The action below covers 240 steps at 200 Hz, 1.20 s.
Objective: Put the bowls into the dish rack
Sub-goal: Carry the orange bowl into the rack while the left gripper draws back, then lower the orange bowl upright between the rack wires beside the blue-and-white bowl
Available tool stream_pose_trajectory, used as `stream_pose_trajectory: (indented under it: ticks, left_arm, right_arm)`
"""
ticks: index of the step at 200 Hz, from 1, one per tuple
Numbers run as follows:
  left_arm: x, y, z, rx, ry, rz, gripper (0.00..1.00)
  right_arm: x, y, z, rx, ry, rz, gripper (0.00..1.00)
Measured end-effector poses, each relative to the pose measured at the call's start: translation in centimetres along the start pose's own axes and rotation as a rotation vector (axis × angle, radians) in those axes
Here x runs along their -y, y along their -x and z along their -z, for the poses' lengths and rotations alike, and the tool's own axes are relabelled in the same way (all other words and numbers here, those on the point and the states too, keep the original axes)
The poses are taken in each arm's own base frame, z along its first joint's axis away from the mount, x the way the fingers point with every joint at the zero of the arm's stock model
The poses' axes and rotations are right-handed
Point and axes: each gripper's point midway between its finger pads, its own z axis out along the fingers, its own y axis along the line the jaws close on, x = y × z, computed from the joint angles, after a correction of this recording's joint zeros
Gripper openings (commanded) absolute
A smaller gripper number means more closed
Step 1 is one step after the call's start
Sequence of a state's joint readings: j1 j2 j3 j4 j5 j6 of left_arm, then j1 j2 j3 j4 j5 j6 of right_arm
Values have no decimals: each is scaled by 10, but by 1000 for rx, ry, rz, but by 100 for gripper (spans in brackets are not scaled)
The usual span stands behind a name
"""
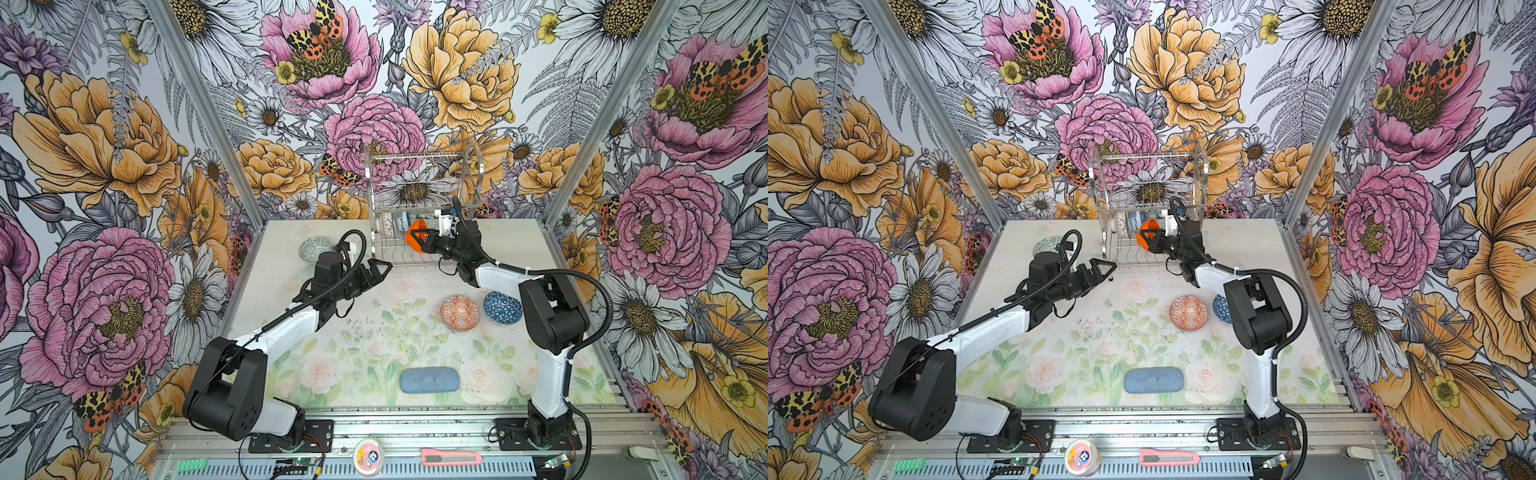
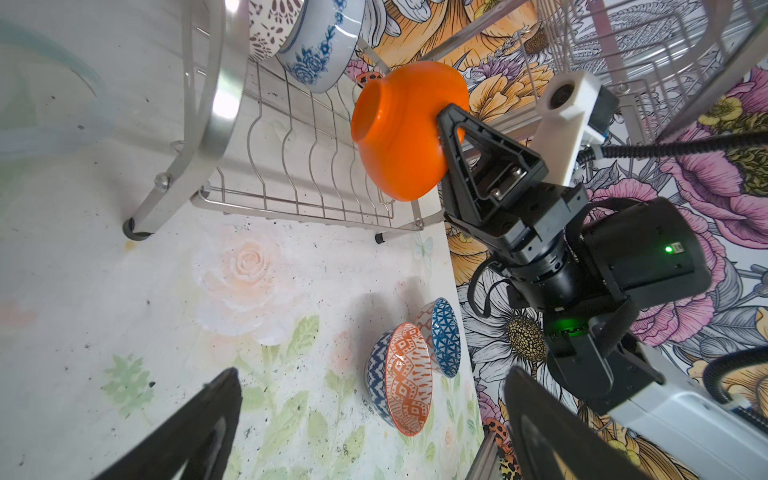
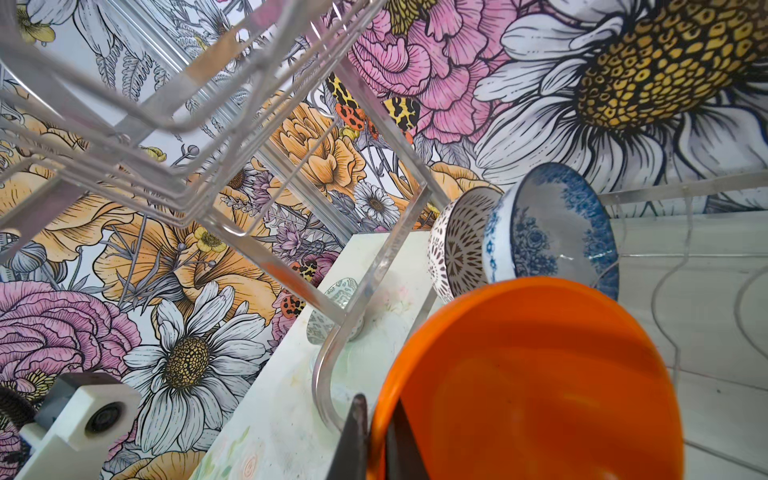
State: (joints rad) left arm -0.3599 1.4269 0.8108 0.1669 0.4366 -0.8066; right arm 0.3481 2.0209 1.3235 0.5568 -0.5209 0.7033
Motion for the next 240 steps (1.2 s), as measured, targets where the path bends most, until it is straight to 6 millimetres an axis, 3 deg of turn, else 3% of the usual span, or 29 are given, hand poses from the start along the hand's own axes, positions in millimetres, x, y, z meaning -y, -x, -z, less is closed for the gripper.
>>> stream_pose_trajectory:
  ticks: [73,136,240]
  left_arm:
    - [2,9,-16,6,-17,-3,99]
    - [-2,13,-31,0,-16,0,99]
    - [-1,14,-35,-9,-24,-1,99]
  right_arm:
    - [28,3,-12,71,-38,-77,0]
    - [32,11,-13,123,-53,-107,0]
    - [49,24,-30,229,-122,-155,0]
